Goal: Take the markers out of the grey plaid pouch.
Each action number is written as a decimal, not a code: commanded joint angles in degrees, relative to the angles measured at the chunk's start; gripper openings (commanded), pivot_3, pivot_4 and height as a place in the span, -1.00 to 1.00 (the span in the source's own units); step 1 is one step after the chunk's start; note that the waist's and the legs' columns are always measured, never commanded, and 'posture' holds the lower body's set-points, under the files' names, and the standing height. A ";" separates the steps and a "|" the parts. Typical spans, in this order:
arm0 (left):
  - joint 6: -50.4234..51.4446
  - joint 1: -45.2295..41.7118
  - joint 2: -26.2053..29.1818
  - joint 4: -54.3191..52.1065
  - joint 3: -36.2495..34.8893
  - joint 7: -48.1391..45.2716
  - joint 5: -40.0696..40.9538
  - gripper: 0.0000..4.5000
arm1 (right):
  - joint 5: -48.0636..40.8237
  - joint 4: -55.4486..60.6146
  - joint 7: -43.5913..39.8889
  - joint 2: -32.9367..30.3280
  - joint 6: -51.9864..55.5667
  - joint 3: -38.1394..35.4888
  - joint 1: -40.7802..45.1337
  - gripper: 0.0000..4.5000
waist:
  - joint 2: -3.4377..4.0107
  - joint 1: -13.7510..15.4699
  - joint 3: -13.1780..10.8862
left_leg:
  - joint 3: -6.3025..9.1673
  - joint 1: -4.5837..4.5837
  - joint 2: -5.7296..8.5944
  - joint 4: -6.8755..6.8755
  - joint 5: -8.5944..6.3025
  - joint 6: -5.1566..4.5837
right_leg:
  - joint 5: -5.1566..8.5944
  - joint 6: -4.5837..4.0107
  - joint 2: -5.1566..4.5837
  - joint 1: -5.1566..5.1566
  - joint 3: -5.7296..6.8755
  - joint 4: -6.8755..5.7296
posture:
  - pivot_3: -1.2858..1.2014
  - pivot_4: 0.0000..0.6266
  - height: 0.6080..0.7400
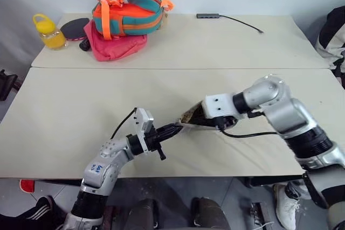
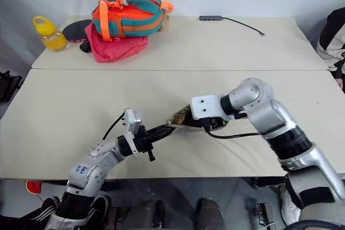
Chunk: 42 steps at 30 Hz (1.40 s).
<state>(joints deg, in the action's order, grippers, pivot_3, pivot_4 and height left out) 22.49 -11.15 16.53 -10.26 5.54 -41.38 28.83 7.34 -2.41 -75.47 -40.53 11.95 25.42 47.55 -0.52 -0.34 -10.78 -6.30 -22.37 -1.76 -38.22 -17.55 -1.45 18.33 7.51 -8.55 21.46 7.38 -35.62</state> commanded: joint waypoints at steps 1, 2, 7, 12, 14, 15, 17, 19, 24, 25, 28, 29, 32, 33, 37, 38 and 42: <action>-1.22 1.39 -0.24 1.48 -1.16 0.68 -0.80 -1.00 | 2.08 -2.75 3.35 1.58 -2.05 -0.23 0.74 0.11 | 0.00 0.00 0.00 | -0.02 0.01 0.00 0.00 0.00 0.00 | 0.00 0.00 0.00 0.00 -0.02 -0.01 | 0.03 -0.52 1.00; -1.25 1.47 -0.46 1.52 -1.25 0.79 -0.57 -1.00 | 2.53 -3.42 3.85 2.09 -2.37 0.00 0.66 0.11 | 0.00 0.02 0.00 | -0.01 0.01 -0.01 -0.02 0.01 0.00 | 0.00 0.00 0.00 0.00 -0.02 -0.02 | 0.03 -0.52 1.00; -1.23 1.22 -0.89 1.36 -0.60 0.87 -0.45 -1.00 | 5.18 -6.86 7.16 4.89 -5.13 1.24 0.00 0.11 | -0.01 -0.25 0.01 | -0.04 0.03 -0.02 -0.03 0.02 0.01 | 0.00 0.00 0.01 -0.01 -0.06 -0.04 | 0.03 -0.52 1.00; -1.68 0.69 -0.91 1.73 -0.32 0.63 -0.90 -1.00 | 5.84 -8.78 7.76 6.23 -6.34 1.72 -1.98 0.11 | -0.02 -0.54 0.02 | -0.03 0.05 -0.02 -0.02 0.02 0.02 | 0.00 -0.01 0.01 -0.01 -0.06 -0.07 | 0.03 -0.52 1.00; -1.76 0.70 -0.89 1.46 -0.21 0.59 -0.97 -1.00 | 5.76 -8.73 8.07 6.17 -6.58 1.41 -2.58 -0.06 | -0.04 -0.74 0.03 | -0.03 0.09 -0.03 -0.02 0.02 0.02 | 0.00 -0.01 0.01 -0.04 -0.06 -0.09 | 0.03 -0.52 1.00; -1.71 0.78 -0.90 1.28 -0.26 0.63 -0.91 -1.00 | 5.50 -8.46 8.12 6.07 -6.54 1.01 -2.75 -0.17 | -0.04 -0.88 0.03 | -0.03 0.10 -0.03 -0.03 0.02 0.02 | 0.00 -0.01 0.01 -0.07 -0.07 -0.09 | 0.03 -0.52 1.00; -1.65 1.04 -0.90 0.91 -0.43 0.77 -0.82 -1.00 | 4.68 -7.63 7.78 5.51 -6.23 -0.09 -2.88 -0.47 | -0.04 -1.13 0.03 | -0.03 0.12 -0.01 -0.03 0.03 0.01 | 0.00 -0.01 -0.01 -0.10 -0.09 -0.08 | 0.03 -0.52 1.00; -2.01 1.23 -0.62 0.72 -0.46 0.89 -1.26 -1.00 | 3.07 -5.96 6.72 4.40 -5.50 -1.69 -3.06 -0.71 | -0.04 -1.19 0.03 | -0.03 0.12 -0.02 -0.03 0.04 0.00 | 0.00 -0.01 -0.01 -0.09 -0.09 -0.08 | 0.03 -0.52 1.00; -3.02 1.49 -0.22 0.05 -0.76 1.15 -2.05 -1.00 | -2.53 0.91 3.28 1.14 -0.91 -6.62 -3.34 -0.74 | -0.04 -0.99 0.02 | 0.04 0.04 0.00 0.02 0.03 0.00 | 0.00 -0.01 -0.04 -0.04 -0.03 -0.04 | 0.03 -0.52 1.00; -3.41 1.45 -0.20 0.03 -0.78 1.30 -2.33 -1.00 | -3.72 2.58 2.61 0.34 0.35 -7.46 -3.55 -0.74 | -0.04 -0.91 0.02 | 0.07 0.01 0.01 0.02 0.03 -0.01 | 0.00 -0.01 -0.04 -0.04 0.01 -0.03 | 0.03 -0.52 1.00; -4.15 1.16 -0.38 -0.04 -0.96 1.78 -2.59 -1.00 | -6.97 6.45 1.46 -1.62 3.61 -9.80 -3.73 -0.74 | -0.04 -0.77 0.02 | 0.11 -0.03 0.01 0.04 0.02 -0.01 | 0.00 -0.01 -0.04 -0.02 0.05 0.01 | 0.03 -0.52 1.00; -4.65 1.06 -0.41 0.01 -0.98 1.91 -2.84 -1.00 | -7.63 7.15 1.31 -2.16 4.22 -10.24 -3.81 -0.74 | -0.04 -0.77 0.02 | 0.10 -0.03 0.01 0.05 0.02 -0.01 | 0.00 -0.01 -0.04 -0.02 0.05 0.03 | 0.03 -0.52 1.00; -6.10 0.30 -0.36 0.72 -1.28 2.64 -3.41 -1.00 | -9.57 8.23 1.39 -3.41 4.35 -11.64 -4.51 -0.74 | -0.04 -0.62 0.02 | 0.10 -0.03 0.02 0.04 0.02 -0.01 | 0.00 -0.01 -0.04 -0.04 0.05 0.06 | 0.03 -0.52 1.00; -6.39 -0.01 -0.35 1.01 -1.53 2.84 -3.33 -1.00 | -9.80 8.17 1.83 -3.60 3.96 -11.92 -4.69 -0.74 | -0.04 -0.54 0.02 | 0.09 -0.03 0.02 0.04 0.02 -0.01 | 0.00 -0.01 -0.04 -0.05 0.04 0.08 | 0.03 -0.52 1.00; -6.59 -0.91 -0.40 1.83 -2.27 2.96 -2.52 -1.00 | -7.98 7.48 2.95 -4.84 1.97 -10.43 -6.11 -0.74 | -0.04 -0.17 0.02 | 0.06 -0.03 0.02 0.04 0.02 -0.01 | 0.00 -0.01 -0.03 -0.03 0.02 0.08 | 0.03 -0.52 1.00; -6.40 -1.09 -0.48 1.96 -2.40 3.00 -2.26 -1.00 | -7.72 7.30 3.14 -4.78 1.61 -9.95 -6.30 -0.74 | -0.04 -0.12 0.02 | 0.05 -0.03 0.01 0.04 0.02 -0.01 | 0.00 -0.01 -0.03 -0.02 0.02 0.08 | 0.03 -0.52 1.00; -4.42 -2.64 -2.71 1.18 -2.51 3.82 0.53 -1.00 | -3.25 5.81 6.67 -1.57 -1.46 -5.17 -7.34 -0.74 | -0.04 0.15 0.02 | 0.04 -0.02 0.01 0.03 0.02 -0.01 | 0.00 -0.01 -0.02 -0.03 0.01 0.08 | 0.03 -0.52 1.00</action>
<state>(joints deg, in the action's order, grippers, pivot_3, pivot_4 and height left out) 17.07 -13.29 14.56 -9.65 6.85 -40.46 27.71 2.13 3.23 -70.05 -42.27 12.51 19.91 40.99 -0.56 -0.18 -10.76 -6.27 -22.39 -1.75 -38.21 -17.53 -1.46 18.33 7.50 -8.57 21.43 7.39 -35.55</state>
